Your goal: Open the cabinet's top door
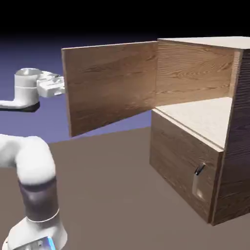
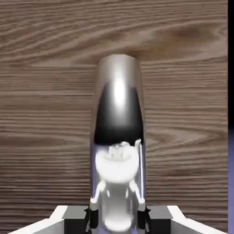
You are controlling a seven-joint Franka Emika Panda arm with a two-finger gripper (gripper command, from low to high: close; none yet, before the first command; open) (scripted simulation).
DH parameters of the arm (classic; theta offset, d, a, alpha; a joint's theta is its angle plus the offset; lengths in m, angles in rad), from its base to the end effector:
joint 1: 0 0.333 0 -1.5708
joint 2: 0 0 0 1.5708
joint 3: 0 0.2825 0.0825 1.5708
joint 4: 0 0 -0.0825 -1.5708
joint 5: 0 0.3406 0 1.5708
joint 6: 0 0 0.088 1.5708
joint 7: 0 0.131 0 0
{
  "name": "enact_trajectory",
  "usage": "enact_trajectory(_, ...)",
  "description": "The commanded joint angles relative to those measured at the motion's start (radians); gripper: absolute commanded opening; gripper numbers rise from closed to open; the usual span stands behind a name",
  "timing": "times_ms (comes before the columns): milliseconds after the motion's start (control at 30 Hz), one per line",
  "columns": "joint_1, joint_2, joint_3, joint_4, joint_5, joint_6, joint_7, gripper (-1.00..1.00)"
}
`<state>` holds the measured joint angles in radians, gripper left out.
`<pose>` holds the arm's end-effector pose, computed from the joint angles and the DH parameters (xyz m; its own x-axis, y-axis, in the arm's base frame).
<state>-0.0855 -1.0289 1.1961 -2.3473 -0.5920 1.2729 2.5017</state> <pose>0.1415 0.2633 0.4934 -0.6651 -0.2417 0.7066 -0.6643 -0.2408 -0.7076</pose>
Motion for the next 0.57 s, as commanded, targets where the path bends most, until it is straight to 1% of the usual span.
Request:
enact_trajectory(0,-0.035,0.004,0.027,0.036,0.013,-0.027,-0.002,-1.0)
enact_trajectory(267,-0.317,-0.008,0.206,0.326,0.094,-0.22,-0.04,-1.0)
enact_trajectory(533,-0.576,-0.069,0.324,0.616,0.141,-0.398,-0.109,-1.0)
